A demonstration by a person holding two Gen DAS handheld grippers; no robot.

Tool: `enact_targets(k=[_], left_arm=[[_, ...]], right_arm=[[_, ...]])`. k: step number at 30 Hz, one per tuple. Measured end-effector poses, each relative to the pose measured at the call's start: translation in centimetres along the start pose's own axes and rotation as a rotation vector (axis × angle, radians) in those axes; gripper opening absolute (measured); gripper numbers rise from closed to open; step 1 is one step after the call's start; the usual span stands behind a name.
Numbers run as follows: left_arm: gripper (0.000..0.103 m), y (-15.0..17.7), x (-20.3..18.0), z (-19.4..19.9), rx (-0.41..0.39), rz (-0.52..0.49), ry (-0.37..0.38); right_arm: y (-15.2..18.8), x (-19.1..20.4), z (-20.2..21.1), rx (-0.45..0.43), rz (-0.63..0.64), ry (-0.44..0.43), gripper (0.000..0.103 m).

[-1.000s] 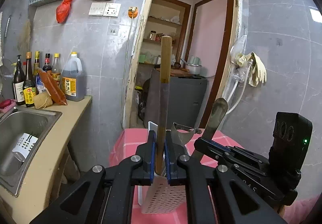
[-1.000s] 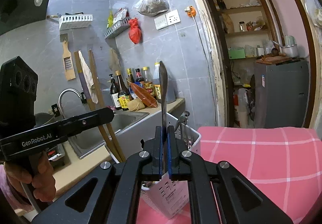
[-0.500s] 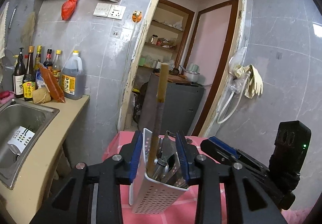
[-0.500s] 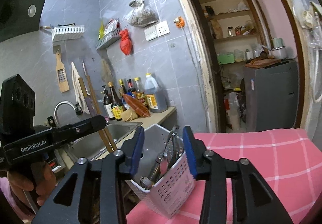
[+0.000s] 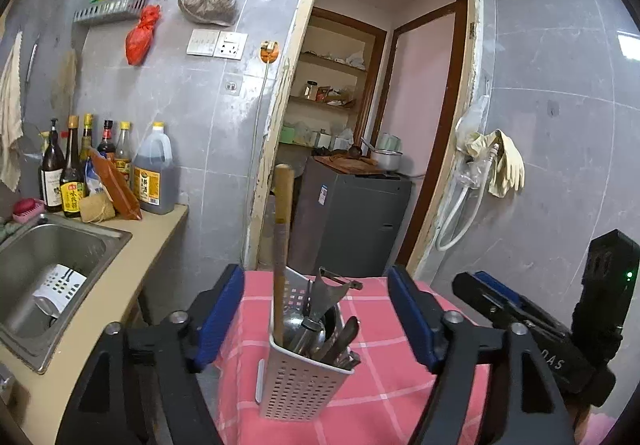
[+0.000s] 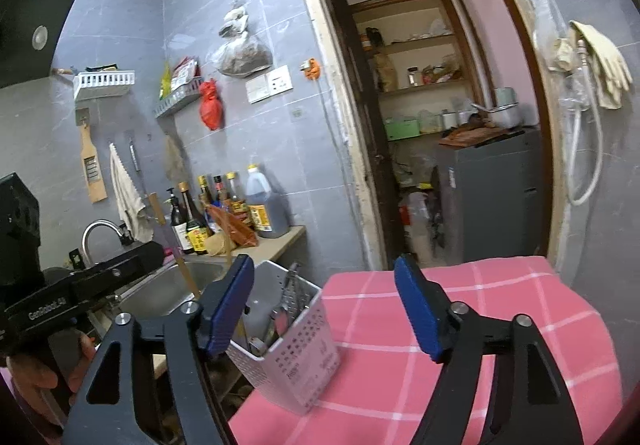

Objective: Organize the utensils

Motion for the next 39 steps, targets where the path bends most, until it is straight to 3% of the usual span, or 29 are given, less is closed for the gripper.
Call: enact_targets(k=[8, 16, 31, 39], left_arm=[[0.100, 0.6, -2.0, 2.7, -0.001, 0.003, -0.048], [0.102, 2.6, -4.5, 6.7, 0.012, 0.006, -0.093], [0.102, 8.2, -8.0, 14.8, 0.075, 0.014, -0.178], [0.102, 10.1, -9.5, 18.4, 0.068, -0.007, -0.202]], right_arm=[[-0.3, -1.9, 5.0, 0.003, 0.000, 0.084, 0.091], [-0.1, -3.4, 11.0, 0.017, 0.015, 0.159, 0.101], [2.7, -3.6, 22.2, 0.069, 0.047, 0.237, 0.102], [4.1, -2.9, 26.7, 0.064, 0.062, 0.245, 0.102]])
Point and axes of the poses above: each gripper's, at about its wrist camera, not at the fingertips, and z roughly against the way its jaws point, x to its left, y to its underside, the point moved 5 cm from there along -z, roughly the way its jaws point, and after that the axes turned 3 degrees about x, right-handed, at the moved point
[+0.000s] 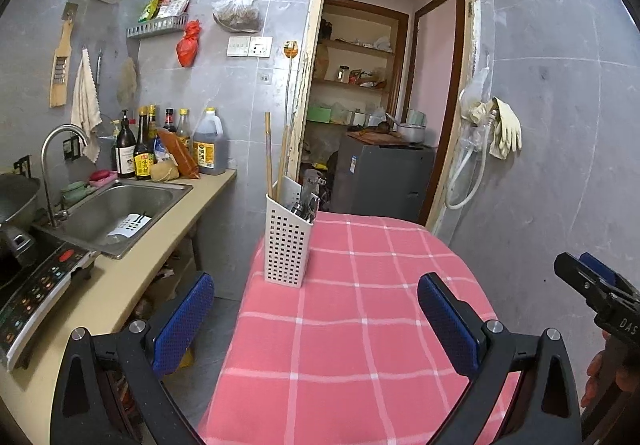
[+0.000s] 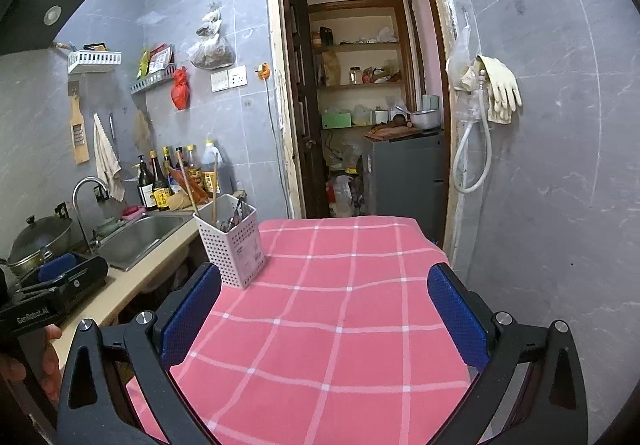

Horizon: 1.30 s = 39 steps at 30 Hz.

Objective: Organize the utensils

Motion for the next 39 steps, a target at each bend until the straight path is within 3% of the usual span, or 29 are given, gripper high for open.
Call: enact_targets(k=[11, 39], left_arm=[[0.102, 1.0, -1.2, 3.2, -0.037, -0.036, -0.014], [0.102, 1.6, -1.3, 4.0, -0.041, -0.023, -0.016]], right_arm=[[1.0, 0.0, 3.4, -0.031, 0.001, 0.006, 0.102], [1.5, -0.1, 3.6, -0.017, 0.008, -0.002, 0.102]])
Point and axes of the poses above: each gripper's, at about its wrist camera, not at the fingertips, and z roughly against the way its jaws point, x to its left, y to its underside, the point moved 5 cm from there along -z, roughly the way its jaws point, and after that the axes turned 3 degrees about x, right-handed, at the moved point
